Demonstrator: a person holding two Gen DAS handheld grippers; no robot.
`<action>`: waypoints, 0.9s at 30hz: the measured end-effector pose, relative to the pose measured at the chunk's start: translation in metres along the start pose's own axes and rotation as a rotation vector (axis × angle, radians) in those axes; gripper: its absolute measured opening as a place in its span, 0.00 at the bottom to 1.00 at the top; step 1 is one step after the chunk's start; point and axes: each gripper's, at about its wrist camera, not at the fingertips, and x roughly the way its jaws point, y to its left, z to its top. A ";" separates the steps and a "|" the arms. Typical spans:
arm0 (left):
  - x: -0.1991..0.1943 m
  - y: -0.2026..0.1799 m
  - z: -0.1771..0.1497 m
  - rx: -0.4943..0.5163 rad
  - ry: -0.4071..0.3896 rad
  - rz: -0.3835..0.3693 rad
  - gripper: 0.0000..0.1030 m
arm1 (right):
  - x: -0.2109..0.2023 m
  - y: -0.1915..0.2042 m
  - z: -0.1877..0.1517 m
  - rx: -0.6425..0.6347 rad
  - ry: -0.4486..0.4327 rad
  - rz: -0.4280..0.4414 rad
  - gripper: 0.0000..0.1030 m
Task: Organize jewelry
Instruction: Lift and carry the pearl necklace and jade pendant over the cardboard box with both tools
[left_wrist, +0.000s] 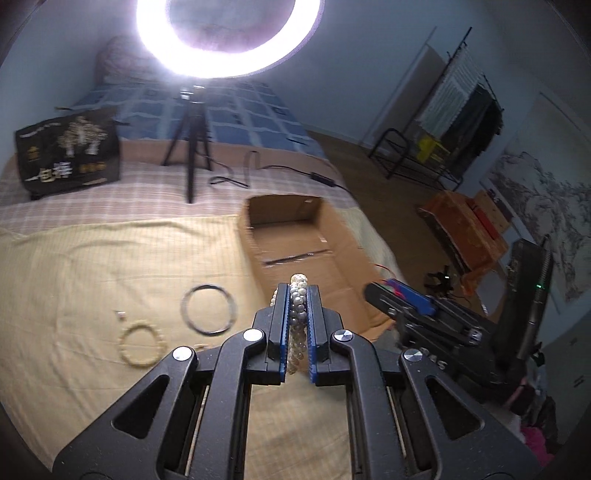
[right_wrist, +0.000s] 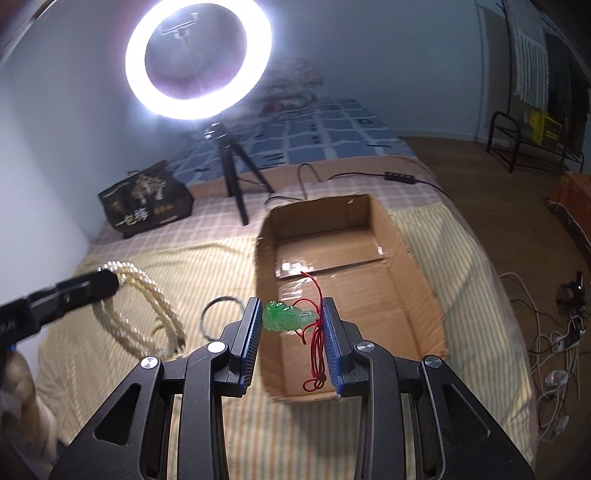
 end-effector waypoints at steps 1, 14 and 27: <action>0.003 -0.005 0.000 0.002 0.000 -0.008 0.06 | 0.001 -0.004 0.002 0.006 0.001 -0.004 0.29; 0.072 -0.029 0.001 -0.055 0.100 -0.103 0.06 | 0.028 -0.050 0.009 0.102 0.049 -0.021 0.29; 0.118 -0.027 -0.012 -0.052 0.178 -0.039 0.06 | 0.058 -0.075 -0.004 0.138 0.131 -0.054 0.29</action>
